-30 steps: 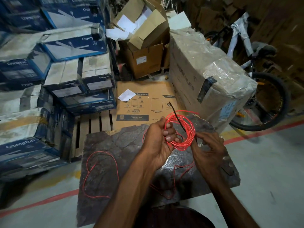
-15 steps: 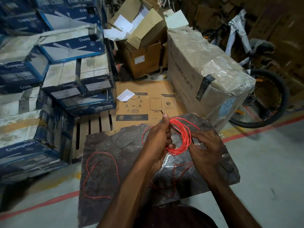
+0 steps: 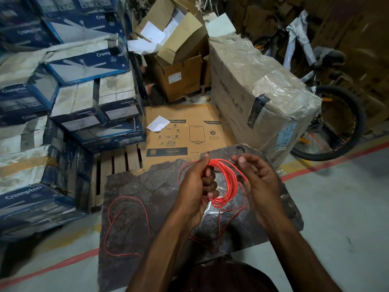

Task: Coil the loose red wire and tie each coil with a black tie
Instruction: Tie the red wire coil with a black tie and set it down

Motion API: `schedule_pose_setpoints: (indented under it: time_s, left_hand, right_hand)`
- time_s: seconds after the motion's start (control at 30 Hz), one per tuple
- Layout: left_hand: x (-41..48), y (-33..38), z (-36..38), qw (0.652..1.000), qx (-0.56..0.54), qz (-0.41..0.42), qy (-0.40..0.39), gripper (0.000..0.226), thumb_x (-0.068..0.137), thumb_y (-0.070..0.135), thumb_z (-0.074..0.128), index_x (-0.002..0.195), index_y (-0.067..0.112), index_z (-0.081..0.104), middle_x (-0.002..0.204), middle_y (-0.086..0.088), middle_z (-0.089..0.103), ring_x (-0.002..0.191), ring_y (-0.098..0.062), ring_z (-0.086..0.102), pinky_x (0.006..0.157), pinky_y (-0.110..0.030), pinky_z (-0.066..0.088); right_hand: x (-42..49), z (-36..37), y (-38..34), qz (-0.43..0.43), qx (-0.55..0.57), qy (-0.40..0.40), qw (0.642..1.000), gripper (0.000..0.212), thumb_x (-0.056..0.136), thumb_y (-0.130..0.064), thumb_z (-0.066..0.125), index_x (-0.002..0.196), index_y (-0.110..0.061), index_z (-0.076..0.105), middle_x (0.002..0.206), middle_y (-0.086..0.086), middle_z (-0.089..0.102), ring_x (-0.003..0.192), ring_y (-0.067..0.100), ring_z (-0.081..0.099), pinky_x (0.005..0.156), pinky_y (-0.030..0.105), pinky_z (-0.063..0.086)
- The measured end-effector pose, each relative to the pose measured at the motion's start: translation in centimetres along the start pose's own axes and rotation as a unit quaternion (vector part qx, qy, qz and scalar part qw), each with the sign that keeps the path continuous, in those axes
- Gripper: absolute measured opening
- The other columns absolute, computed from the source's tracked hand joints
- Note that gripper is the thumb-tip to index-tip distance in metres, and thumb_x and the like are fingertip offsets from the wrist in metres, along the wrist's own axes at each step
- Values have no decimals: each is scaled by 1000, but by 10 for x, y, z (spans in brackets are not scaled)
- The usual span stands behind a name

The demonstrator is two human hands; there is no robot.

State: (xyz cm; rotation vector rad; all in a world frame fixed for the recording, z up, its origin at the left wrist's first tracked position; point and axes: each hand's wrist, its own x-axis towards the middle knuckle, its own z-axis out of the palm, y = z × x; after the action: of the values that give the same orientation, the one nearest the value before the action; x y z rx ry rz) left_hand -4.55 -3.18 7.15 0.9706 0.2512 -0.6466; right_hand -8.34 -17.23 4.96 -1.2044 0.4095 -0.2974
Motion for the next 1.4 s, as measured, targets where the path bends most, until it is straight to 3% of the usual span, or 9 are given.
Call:
schedule_pose_setpoints:
  time_s: [0.17,0.3,0.47,0.7,0.83,0.97,1.1,1.3,1.4]
  left_hand:
    - [-7,-5,-1,998,46,29,1,42,104,37,49,65,25,40,50,9,21,40,-5,14,38,-20,13]
    - [-12,-4,-4,995,78,67,15,32,104,33,52,73,27,45,58,3,15,44,-7,12,42,-21,8]
    - [-19,-4,-3,985,144,98,20,19,101,33,55,93,20,65,55,6,18,43,-6,14,40,-17,12]
    - [-26,-3,0,977,185,104,13,26,94,39,63,85,19,78,54,3,18,43,-8,15,47,-27,7]
    - [-29,-1,3,973,208,103,9,28,89,41,67,83,16,80,70,-17,13,46,-12,16,50,-34,9]
    - [-32,-2,5,967,228,109,4,29,86,42,70,78,16,80,67,-15,27,51,-17,18,52,-38,11]
    - [-34,1,6,966,238,105,-8,30,89,39,70,78,13,80,57,-7,32,49,-17,19,50,-33,12]
    - [-34,9,7,967,239,92,1,27,86,39,72,76,16,81,74,-16,38,48,-14,22,47,-29,13]
    - [-35,10,7,971,223,86,9,27,83,40,73,73,16,80,68,-13,40,47,-11,24,47,-27,15]
  right_hand:
    - [4,-4,-18,93,160,-21,983,21,94,-5,62,112,-13,58,92,5,78,84,18,73,82,30,61]
    - [6,-9,-31,119,148,-41,981,18,98,-2,57,110,-9,69,88,3,76,87,15,76,78,27,63]
    - [8,-15,-42,137,96,-88,982,26,91,0,60,115,-4,72,90,6,74,85,14,73,80,25,62]
    - [11,-19,-46,114,12,-117,987,23,83,-13,68,103,-5,73,83,7,71,81,13,71,78,26,62]
    - [7,-16,-45,119,26,-124,985,24,83,-15,65,104,-5,68,79,5,70,79,12,68,69,24,60]
    - [3,-13,-42,148,65,-109,981,22,83,-18,66,104,-11,67,83,0,69,83,11,64,66,23,51]
    - [-1,-6,-38,184,117,-99,971,19,82,-15,69,101,-15,68,87,-2,68,79,10,62,56,19,47]
    - [-3,1,-38,211,137,-95,963,16,82,-18,71,97,-19,70,86,-3,65,70,7,58,50,17,42]
    - [-3,3,-40,200,135,-96,966,12,83,-20,70,95,-19,68,83,-4,65,67,7,59,53,19,40]
